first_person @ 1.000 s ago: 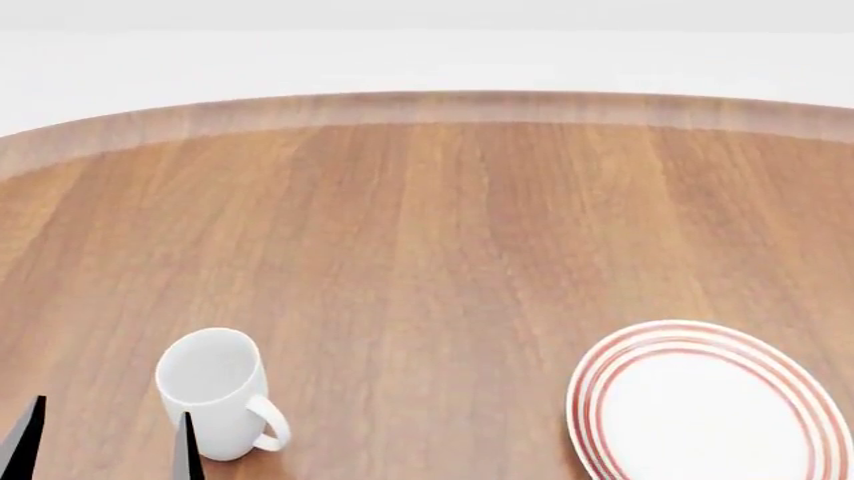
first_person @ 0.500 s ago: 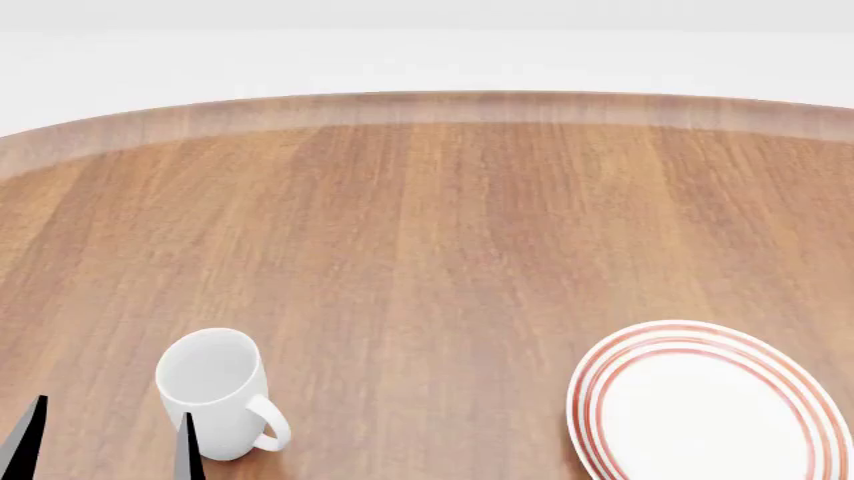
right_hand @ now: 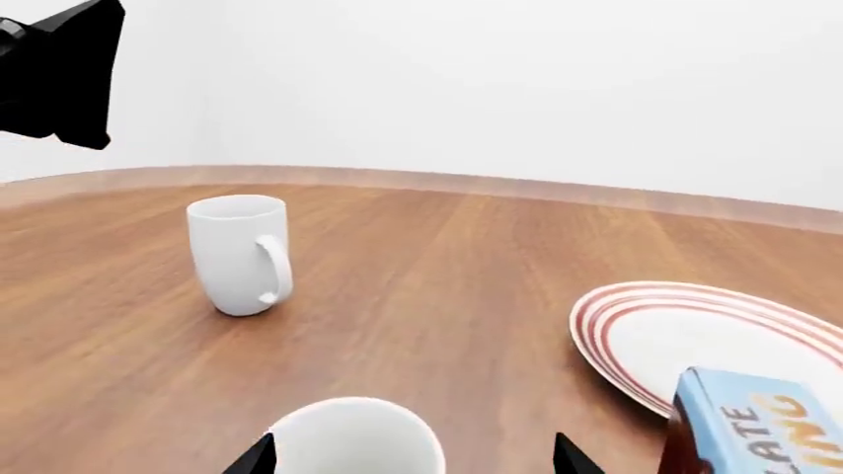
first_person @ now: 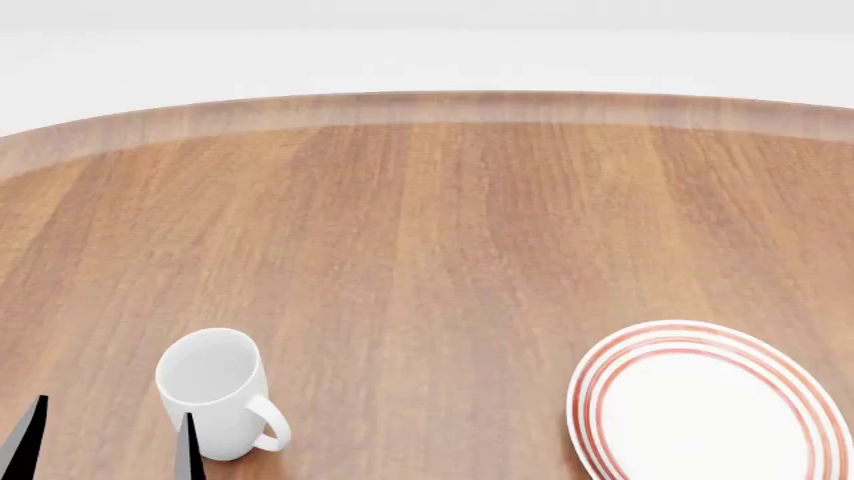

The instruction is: Pick up the red mug and put it on the plate

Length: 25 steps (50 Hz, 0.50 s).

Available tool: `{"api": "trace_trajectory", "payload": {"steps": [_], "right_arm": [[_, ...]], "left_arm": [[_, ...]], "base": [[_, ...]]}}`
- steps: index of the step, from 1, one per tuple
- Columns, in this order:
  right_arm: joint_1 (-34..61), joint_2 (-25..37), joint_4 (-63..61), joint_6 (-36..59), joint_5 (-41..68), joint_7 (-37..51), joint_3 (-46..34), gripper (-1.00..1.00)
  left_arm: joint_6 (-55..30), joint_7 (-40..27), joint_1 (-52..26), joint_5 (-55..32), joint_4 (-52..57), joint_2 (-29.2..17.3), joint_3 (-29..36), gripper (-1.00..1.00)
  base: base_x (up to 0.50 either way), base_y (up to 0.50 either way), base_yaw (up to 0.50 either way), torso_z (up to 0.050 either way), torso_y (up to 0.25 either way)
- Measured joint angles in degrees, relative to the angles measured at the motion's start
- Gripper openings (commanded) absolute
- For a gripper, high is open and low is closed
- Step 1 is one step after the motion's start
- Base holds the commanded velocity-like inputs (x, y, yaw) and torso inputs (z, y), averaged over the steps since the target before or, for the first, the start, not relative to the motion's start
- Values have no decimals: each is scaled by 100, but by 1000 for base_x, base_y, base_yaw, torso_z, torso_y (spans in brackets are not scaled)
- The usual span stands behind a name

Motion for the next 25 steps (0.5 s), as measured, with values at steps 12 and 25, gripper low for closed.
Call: {"api": "trace_trajectory", "payload": {"steps": [12,25], "right_arm": [[38,-82,462,-317,-10,-60,-82,100],[27,-93,585,-403,-32,-76,-147,100]], "left_arm": [[-1,-23,-5,5,1,-12,19,100],[20,-51,-14,16,-10,-22,36,100]], "base": [[0,0,0,0,0],[0,0,0,0,0]]}}
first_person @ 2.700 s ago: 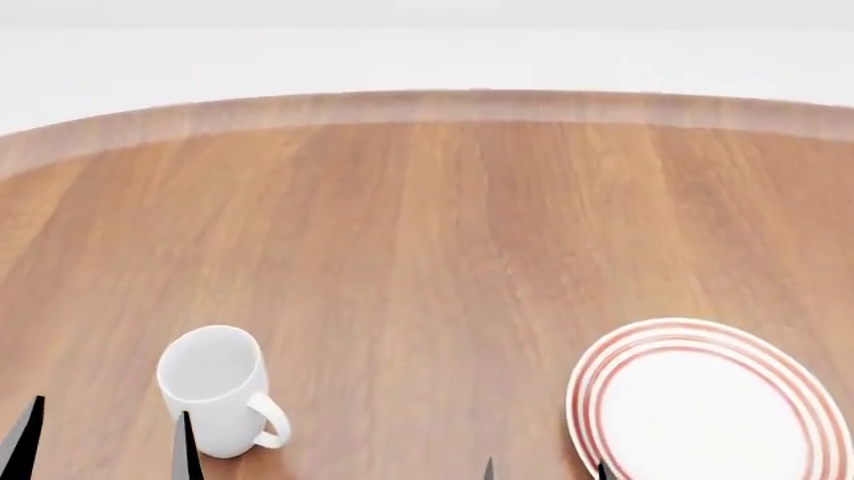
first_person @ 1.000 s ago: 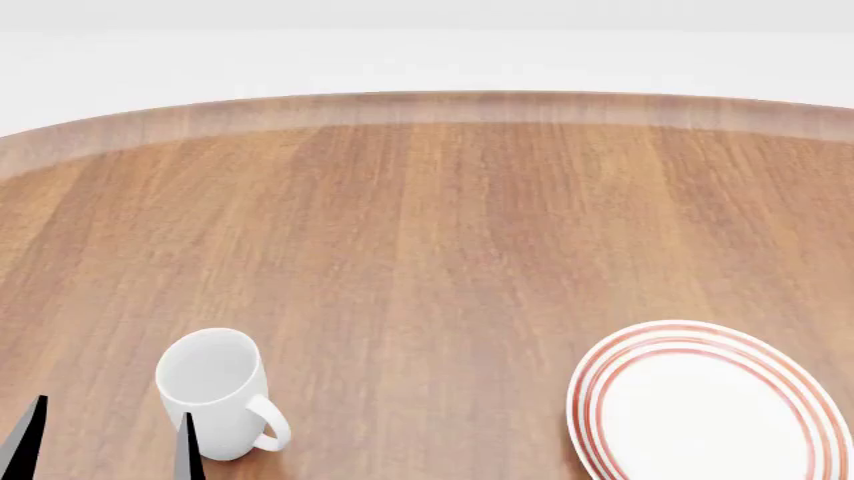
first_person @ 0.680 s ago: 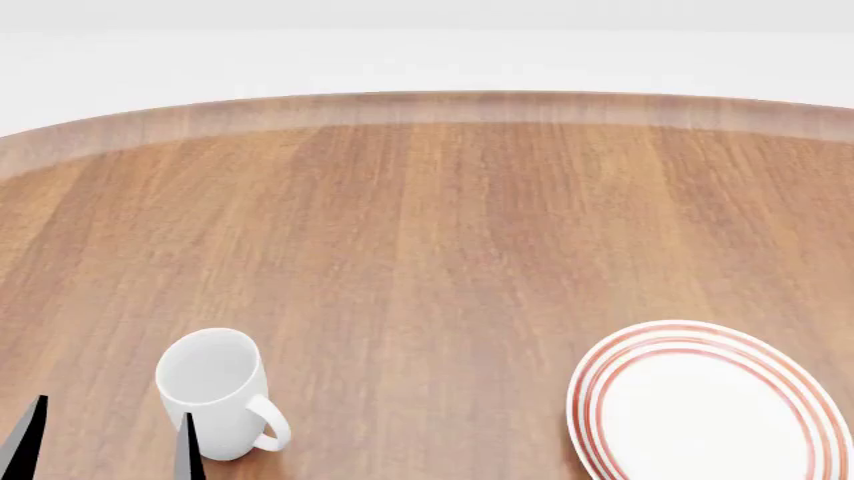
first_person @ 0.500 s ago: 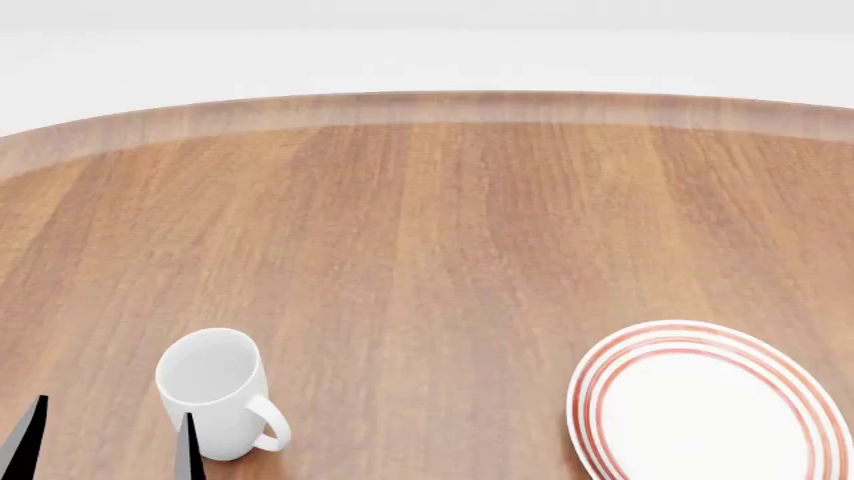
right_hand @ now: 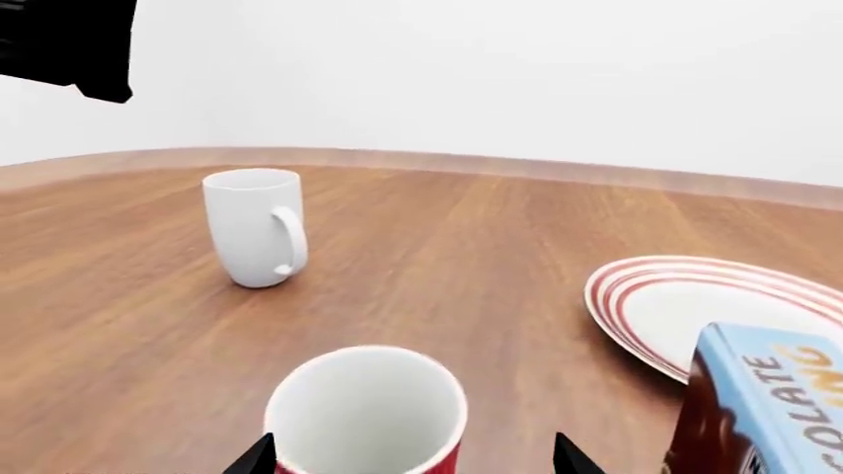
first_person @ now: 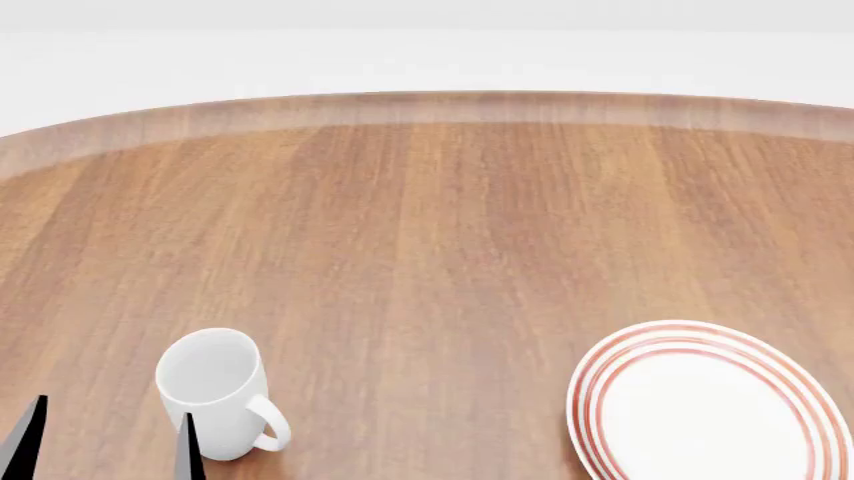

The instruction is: Pick up the red mug and put it on the plate

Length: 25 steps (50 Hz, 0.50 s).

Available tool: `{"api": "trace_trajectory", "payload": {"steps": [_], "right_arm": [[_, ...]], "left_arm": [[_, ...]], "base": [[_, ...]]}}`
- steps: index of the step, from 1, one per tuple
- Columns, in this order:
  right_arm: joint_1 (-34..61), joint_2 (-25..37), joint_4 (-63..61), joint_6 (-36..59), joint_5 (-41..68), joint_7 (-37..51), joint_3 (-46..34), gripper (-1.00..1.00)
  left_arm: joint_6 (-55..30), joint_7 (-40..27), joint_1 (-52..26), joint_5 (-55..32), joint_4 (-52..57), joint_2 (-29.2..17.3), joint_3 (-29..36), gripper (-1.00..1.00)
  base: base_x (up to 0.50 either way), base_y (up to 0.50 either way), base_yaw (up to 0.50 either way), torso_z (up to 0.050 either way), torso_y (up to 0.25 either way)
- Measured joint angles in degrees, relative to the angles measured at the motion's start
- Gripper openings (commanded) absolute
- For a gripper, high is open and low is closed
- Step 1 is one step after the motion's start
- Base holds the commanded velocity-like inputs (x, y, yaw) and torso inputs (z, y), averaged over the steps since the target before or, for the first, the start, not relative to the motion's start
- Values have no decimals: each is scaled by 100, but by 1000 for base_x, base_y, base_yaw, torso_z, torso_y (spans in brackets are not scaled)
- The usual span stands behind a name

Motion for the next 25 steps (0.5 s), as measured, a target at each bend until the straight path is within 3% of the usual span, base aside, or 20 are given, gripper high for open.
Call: {"api": "trace_trajectory", "payload": {"steps": [25], "right_arm": [[103,-69,471,-193,195,-129,-127,100]], "left_arm": [[37,-45,-17,5,-20,-20,39,100]], "base": [[0,0,0,0,0]]}}
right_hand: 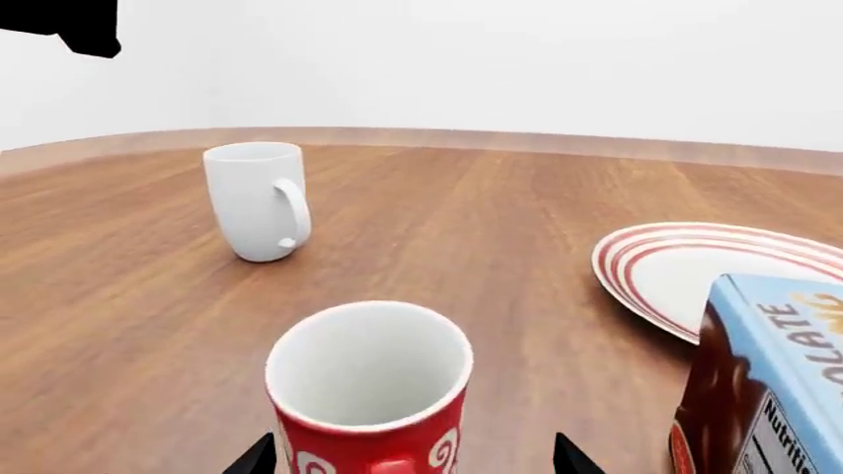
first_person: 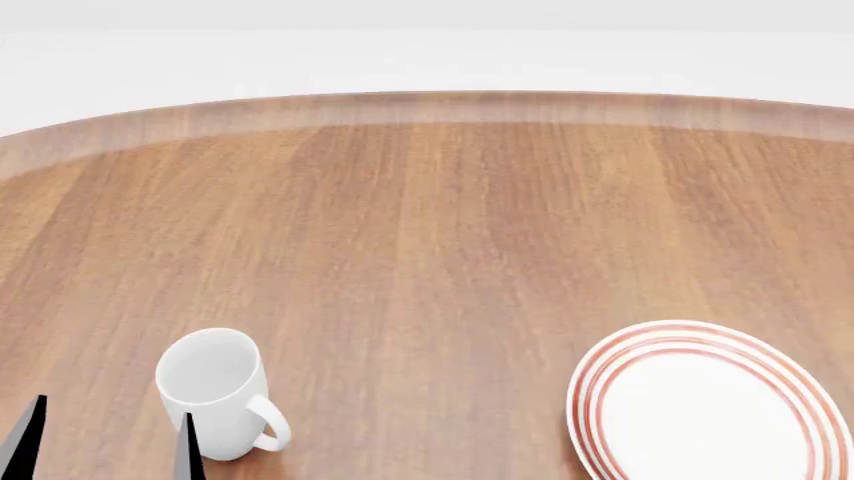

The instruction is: Pick up the red mug and put it on the plate

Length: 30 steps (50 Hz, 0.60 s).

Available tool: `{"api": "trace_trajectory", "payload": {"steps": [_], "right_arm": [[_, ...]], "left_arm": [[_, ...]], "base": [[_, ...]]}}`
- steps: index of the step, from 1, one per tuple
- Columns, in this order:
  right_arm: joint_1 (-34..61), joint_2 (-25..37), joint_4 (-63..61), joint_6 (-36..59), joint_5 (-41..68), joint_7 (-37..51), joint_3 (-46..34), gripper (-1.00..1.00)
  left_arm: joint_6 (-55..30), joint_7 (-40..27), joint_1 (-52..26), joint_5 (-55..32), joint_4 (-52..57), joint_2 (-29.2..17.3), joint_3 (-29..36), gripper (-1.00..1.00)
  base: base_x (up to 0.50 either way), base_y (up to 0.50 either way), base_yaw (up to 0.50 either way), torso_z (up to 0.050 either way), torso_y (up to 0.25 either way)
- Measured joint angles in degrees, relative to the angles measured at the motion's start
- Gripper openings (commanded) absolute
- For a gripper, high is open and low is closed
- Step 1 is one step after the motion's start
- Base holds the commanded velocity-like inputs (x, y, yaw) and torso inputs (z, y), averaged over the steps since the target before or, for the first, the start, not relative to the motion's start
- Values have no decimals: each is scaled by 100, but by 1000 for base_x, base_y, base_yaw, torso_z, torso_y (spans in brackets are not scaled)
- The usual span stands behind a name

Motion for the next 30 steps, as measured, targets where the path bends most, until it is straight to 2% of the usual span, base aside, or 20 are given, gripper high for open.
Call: {"api": "trace_trajectory", "payload": {"steps": [30], "right_arm": [[185,-193,840,-462,245,-234,-140,100]], "left_arm": [[24,-52,-17,8,-13,-26,46,100]], "base": [[0,0,0,0,0]]}}
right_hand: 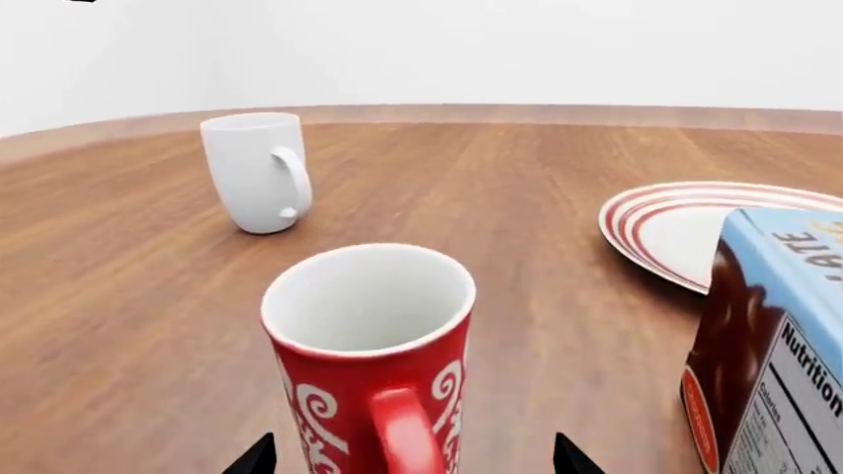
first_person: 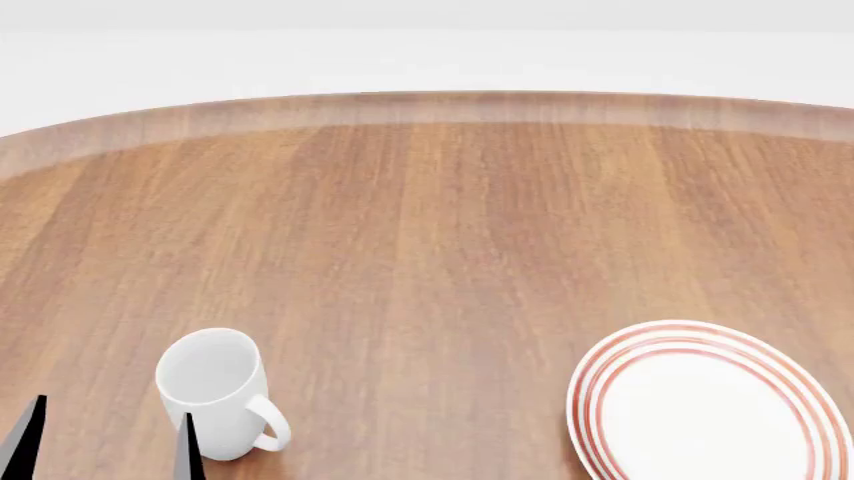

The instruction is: Pick up the red mug and put it on the plate

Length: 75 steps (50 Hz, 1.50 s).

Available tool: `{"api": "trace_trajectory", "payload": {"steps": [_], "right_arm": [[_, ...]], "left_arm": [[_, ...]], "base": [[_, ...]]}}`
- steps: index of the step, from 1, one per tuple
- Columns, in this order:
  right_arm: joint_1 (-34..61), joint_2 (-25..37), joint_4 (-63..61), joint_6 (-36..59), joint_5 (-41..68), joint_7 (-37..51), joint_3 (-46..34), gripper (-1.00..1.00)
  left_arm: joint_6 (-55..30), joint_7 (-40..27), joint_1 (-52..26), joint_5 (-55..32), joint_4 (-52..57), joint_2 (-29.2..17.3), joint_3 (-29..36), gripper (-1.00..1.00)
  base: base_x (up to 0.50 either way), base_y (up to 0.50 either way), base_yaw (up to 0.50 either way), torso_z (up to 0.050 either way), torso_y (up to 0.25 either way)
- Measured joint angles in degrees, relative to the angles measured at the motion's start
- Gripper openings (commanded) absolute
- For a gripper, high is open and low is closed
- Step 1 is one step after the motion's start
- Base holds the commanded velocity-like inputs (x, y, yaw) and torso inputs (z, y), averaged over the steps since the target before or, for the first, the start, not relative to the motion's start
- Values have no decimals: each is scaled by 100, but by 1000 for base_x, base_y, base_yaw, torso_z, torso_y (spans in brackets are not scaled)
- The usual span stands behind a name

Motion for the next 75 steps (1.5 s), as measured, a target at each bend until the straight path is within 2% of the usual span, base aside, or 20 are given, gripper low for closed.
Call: {"api": "trace_trajectory", "payload": {"steps": [36,75], "right_arm": [[217,-258,904,-499,269,-276,-93,100],[276,-391,1355,-842,416,-468,-102,100]], "left_arm": [[45,-59,-24,18,-24,-30,55,100],[72,-126,-45,34,-38,-61,110,100]], "base": [[0,0,0,0,0],[0,0,0,0,0]]}}
